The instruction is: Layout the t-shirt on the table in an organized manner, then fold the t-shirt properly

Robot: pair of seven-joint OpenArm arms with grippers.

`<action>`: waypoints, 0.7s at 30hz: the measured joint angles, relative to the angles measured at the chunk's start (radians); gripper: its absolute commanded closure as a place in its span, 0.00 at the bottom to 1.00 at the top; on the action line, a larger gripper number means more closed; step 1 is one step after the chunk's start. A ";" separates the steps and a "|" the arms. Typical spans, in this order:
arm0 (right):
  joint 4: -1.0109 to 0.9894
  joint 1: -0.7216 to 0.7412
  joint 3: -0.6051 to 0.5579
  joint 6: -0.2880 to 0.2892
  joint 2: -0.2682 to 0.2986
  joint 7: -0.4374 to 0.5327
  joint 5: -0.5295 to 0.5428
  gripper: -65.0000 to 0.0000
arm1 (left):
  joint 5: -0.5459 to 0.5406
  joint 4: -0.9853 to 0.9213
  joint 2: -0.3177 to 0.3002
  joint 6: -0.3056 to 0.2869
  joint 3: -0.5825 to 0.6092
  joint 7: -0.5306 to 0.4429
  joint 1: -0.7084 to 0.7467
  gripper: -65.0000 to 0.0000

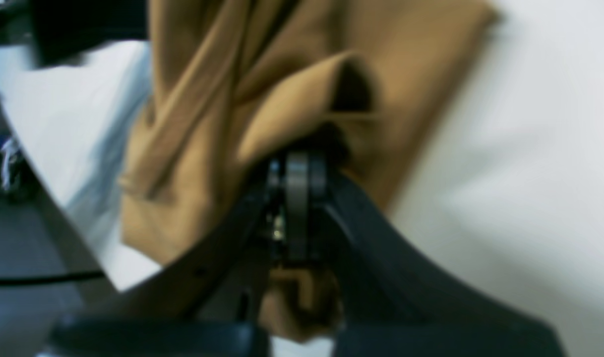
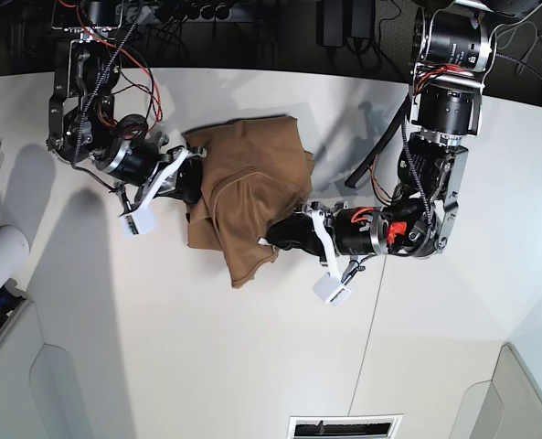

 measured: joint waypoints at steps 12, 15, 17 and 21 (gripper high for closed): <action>0.017 0.000 0.141 0.000 0.129 -0.050 0.101 1.00 | -0.051 0.317 -0.132 -0.001 0.005 0.020 0.163 1.00; 0.053 -0.023 0.155 0.008 0.154 -0.083 0.141 1.00 | -0.052 0.459 -0.196 -0.004 -0.002 0.014 0.273 1.00; 0.075 -0.055 0.161 0.012 0.161 -0.090 0.147 1.00 | -0.048 0.523 -0.228 -0.004 -0.014 0.022 0.362 1.00; 0.107 -0.123 0.162 0.011 0.183 -0.098 0.144 1.00 | -0.046 0.602 -0.256 -0.004 -0.088 0.022 0.520 1.00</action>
